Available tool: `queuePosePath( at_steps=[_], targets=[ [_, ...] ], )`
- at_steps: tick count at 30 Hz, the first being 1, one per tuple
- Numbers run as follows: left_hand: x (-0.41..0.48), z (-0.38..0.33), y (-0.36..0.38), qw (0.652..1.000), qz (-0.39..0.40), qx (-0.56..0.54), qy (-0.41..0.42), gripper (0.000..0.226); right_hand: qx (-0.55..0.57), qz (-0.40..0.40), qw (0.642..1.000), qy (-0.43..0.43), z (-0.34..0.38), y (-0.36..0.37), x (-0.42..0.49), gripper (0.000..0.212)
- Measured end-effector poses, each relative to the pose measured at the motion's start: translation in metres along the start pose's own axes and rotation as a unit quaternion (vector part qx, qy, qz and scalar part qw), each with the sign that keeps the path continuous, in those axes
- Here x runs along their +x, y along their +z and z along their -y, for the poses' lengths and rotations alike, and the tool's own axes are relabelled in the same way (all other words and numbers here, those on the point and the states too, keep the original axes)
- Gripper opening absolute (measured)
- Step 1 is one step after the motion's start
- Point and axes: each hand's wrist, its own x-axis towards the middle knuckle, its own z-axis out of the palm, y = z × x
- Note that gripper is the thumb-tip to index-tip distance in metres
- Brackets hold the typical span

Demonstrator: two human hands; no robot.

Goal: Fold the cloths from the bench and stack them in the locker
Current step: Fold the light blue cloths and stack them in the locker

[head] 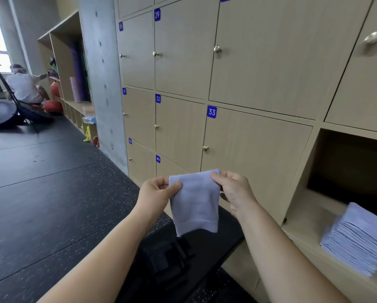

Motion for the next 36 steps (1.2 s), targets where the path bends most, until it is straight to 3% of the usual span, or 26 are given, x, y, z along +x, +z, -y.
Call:
queuePosePath(
  at_steps=[7, 10, 12, 17, 20, 23, 25, 30, 31, 34, 36],
  targets=[
    [-0.002, -0.005, -0.008, 0.997, -0.062, 0.027, 0.045, 0.027, -0.004, -0.027, 0.999, -0.046, -0.001, 0.006, 0.0, 0.013],
    [0.0, -0.007, -0.011, 0.996, -0.07, 0.008, 0.056, 0.025, -0.049, 0.073, 0.995, -0.037, 0.004, 0.005, -0.006, 0.002],
    [0.002, -0.008, -0.014, 0.996, -0.07, -0.002, 0.062, 0.018, -0.077, 0.127, 0.988, -0.043, 0.005, 0.003, -0.006, 0.01],
    [0.001, -0.012, -0.014, 0.995, -0.04, -0.056, 0.072, 0.013, -0.127, 0.059, 0.985, -0.097, 0.005, 0.003, 0.003, 0.004],
    [0.003, -0.015, -0.012, 0.993, -0.031, -0.085, 0.075, 0.013, -0.155, 0.042, 0.982, -0.1, 0.001, 0.001, 0.009, 0.02],
    [0.005, -0.019, -0.008, 0.994, -0.017, -0.066, 0.084, 0.012, -0.282, -0.016, 0.953, -0.11, 0.001, -0.005, 0.01, 0.02],
    [0.006, -0.023, -0.006, 0.996, 0.005, -0.034, 0.087, 0.014, -0.307, -0.024, 0.943, -0.129, 0.005, -0.007, 0.005, 0.027],
    [0.01, -0.034, 0.005, 0.991, 0.077, 0.032, 0.108, 0.026, -0.304, 0.125, 0.931, -0.158, 0.02, 0.002, -0.003, 0.058],
    [0.011, -0.036, 0.008, 0.989, 0.089, 0.037, 0.115, 0.026, -0.324, 0.144, 0.921, -0.163, 0.022, 0.005, -0.002, 0.053],
    [0.009, -0.044, 0.013, 0.984, 0.113, 0.028, 0.136, 0.019, -0.335, 0.145, 0.913, -0.184, 0.025, 0.009, -0.002, 0.009],
    [0.006, -0.043, 0.011, 0.981, 0.133, 0.017, 0.139, 0.018, -0.296, 0.146, 0.926, -0.181, 0.025, 0.007, 0.001, 0.02]
  ],
)
